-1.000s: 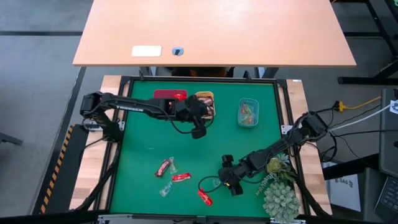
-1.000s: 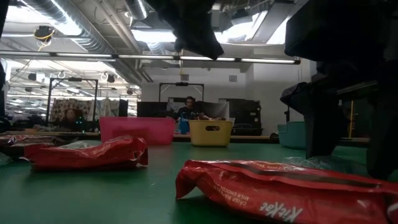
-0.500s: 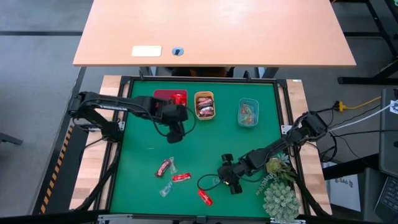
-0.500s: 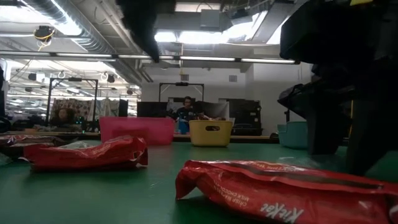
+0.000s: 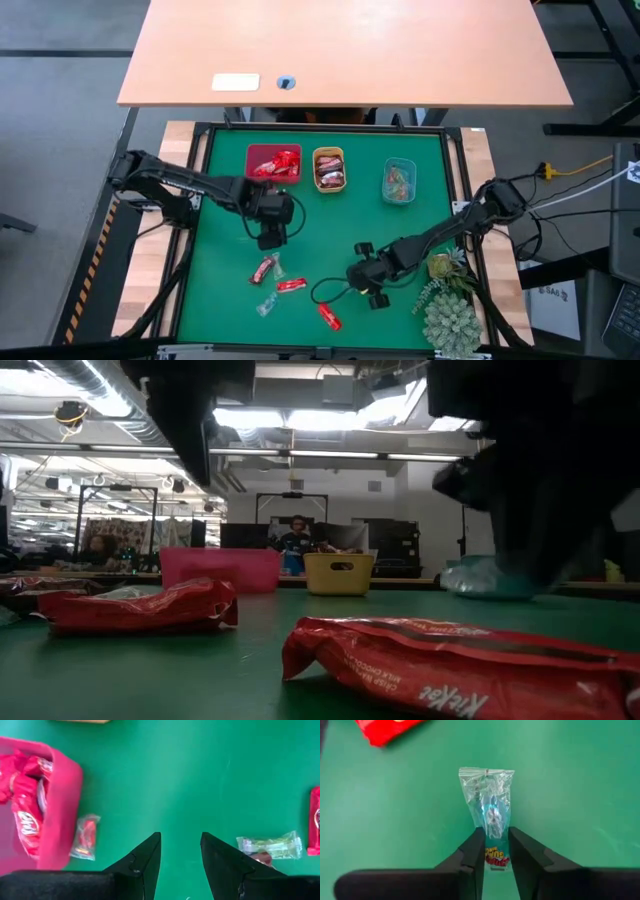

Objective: Sort candy
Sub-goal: Put the blue gummy into the blue bin

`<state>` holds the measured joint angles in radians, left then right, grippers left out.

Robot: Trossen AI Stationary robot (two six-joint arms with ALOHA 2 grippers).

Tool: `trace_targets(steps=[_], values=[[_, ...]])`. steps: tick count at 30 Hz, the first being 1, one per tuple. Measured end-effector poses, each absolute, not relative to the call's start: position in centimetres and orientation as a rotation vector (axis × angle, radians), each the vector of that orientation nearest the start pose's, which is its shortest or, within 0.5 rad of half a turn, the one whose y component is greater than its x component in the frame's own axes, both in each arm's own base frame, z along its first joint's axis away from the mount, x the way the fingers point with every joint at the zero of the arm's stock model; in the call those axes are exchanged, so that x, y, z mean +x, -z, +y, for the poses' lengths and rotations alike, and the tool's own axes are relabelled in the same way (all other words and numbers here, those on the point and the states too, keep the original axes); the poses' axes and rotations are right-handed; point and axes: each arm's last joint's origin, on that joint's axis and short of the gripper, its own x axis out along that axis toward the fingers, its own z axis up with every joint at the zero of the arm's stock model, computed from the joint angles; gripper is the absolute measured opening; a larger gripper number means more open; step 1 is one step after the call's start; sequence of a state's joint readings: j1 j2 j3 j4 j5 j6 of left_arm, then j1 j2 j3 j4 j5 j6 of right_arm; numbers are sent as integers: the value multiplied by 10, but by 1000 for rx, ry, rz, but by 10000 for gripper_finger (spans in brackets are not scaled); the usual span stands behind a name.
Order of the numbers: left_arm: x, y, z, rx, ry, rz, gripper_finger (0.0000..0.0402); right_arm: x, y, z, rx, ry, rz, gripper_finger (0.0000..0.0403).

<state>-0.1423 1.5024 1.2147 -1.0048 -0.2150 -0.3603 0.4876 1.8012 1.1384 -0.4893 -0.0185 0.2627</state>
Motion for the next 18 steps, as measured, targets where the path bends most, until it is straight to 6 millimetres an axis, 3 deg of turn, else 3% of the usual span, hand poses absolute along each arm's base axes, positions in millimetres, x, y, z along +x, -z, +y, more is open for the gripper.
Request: trace_targets(steps=[9,18], values=[[274,-244,-51,-70,-252,1230,134,321,-227,127,-226,-221,1293,76],[272,-238,-62,-43,-222,1220,134,299,-276,61,-370,1,1395,76]])
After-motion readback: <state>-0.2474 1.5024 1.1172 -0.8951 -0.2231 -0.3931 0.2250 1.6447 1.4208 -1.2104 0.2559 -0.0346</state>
